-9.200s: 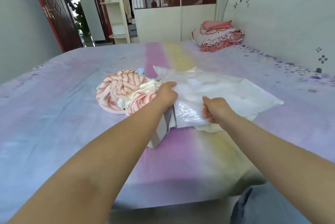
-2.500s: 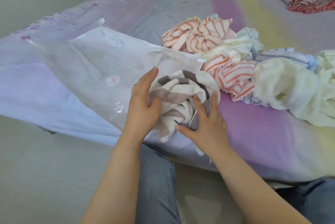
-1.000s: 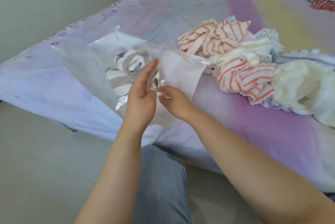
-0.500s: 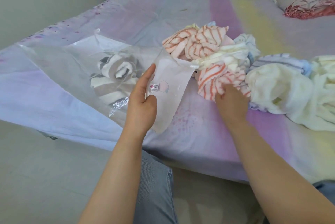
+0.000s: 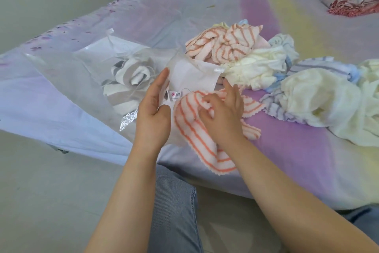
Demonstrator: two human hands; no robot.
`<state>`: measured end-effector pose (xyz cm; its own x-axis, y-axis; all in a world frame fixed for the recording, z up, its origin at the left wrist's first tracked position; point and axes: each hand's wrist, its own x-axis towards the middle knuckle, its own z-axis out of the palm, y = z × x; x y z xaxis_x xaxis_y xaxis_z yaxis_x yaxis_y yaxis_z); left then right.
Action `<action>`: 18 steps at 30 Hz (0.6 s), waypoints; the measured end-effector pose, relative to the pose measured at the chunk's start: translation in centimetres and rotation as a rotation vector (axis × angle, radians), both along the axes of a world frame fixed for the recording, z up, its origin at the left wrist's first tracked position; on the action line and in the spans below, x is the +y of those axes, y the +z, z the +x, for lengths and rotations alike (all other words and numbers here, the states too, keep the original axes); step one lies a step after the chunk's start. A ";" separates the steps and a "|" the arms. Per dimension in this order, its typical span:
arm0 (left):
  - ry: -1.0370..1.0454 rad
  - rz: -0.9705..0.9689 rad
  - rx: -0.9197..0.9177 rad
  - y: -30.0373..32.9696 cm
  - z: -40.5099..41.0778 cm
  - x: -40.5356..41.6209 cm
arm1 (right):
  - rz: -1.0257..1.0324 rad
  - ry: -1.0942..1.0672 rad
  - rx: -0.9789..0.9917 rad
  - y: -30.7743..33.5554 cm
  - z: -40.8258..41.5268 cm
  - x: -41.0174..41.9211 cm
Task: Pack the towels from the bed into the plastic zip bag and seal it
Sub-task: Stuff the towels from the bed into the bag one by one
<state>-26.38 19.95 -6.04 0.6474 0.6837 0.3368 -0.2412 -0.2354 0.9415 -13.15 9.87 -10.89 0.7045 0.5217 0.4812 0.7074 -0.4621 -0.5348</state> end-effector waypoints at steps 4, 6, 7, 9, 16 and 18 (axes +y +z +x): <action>-0.017 0.000 0.019 -0.4 -0.2 0.0 | -0.424 0.061 0.339 -0.9 3.6 0.7; -0.025 -0.004 0.030 -0.6 -0.1 -0.1 | -0.511 0.116 0.374 -0.7 4.4 0.7; -0.025 -0.003 0.032 -0.7 -0.1 -0.2 | -0.529 0.129 0.343 -0.5 4.5 0.7; -0.022 -0.003 0.030 -0.9 0.1 -0.1 | -0.541 0.122 0.215 -0.5 4.2 0.4; -0.008 -0.009 0.026 -0.8 0.2 -0.2 | -0.041 0.179 0.185 1.3 -0.6 1.1; -0.002 -0.017 0.016 -0.7 0.1 -0.4 | 0.155 0.204 0.235 2.5 -1.2 3.0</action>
